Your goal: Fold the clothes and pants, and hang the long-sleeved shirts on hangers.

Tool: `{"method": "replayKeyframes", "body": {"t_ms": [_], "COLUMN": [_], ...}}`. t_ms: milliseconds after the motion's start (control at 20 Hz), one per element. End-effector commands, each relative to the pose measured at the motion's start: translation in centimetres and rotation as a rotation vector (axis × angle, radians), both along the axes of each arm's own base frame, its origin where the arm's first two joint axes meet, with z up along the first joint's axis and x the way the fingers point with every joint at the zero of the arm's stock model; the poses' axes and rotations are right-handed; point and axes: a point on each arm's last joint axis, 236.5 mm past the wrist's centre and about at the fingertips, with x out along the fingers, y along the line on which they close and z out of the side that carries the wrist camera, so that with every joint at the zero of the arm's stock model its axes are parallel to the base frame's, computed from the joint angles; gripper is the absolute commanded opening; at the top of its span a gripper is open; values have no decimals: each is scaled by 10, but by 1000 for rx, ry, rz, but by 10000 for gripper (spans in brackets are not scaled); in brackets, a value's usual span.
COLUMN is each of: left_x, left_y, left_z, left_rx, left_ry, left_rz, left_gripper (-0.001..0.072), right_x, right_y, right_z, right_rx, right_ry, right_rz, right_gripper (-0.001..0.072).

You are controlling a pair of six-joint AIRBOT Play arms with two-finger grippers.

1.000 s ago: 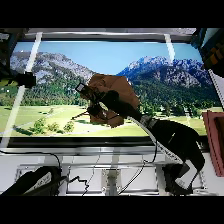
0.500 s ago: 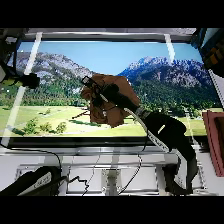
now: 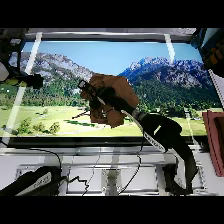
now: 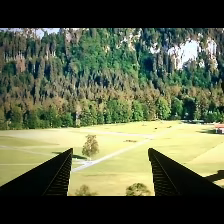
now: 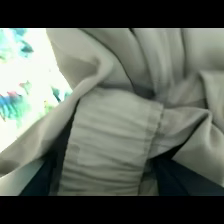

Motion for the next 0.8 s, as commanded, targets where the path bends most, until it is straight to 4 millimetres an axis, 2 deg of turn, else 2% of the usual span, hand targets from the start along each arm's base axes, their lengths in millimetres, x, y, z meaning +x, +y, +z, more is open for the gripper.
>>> {"method": "replayKeyframes", "body": {"t_ms": [0, 100, 150, 200, 250, 300, 350, 450, 600, 650, 750], "left_x": [0, 0, 0, 0, 0, 0, 0, 0, 1, 1, 1], "left_y": [-1, -1, -1, -1, -1, -1, -1, -2, -13, -18, -30], "left_z": [-1, -1, -1, -1, -1, -1, -1, -1, -2, -3, -3], "left_rx": [-5, -5, -5, -5, -5, -5, -5, -9, -57, -80, -132], "left_ry": [2, 2, 2, 2, 2, 2, 2, 3, 3, 3, 3], "left_rz": [-1, -1, -1, -1, -1, -1, -1, -2, -13, -18, -29], "left_gripper": [557, 556, 557, 557, 557, 557, 556, 556, 556, 556, 556], "right_x": [9, 6, 6, 7, 11, 17, 24, 38, 52, 54, 52], "right_y": [-2, -26, -36, -38, -37, -33, -28, -22, -34, -46, -85], "right_z": [-3, -23, -28, -25, -15, 0, 19, 68, 147, 172, 211], "right_rx": [-27, -100, -130, -145, -140, -126, -106, -58, 1, 13, 2], "right_ry": [-48, 16, 33, 23, -3, -33, -67, -150, -253, -269, -258], "right_rz": [25, -7, -17, -15, -10, -7, -9, -14, -51, -78, -151], "right_gripper": [620, 584, 449, 250, 136, 118, 36, 36, 36, 36, 36]}}
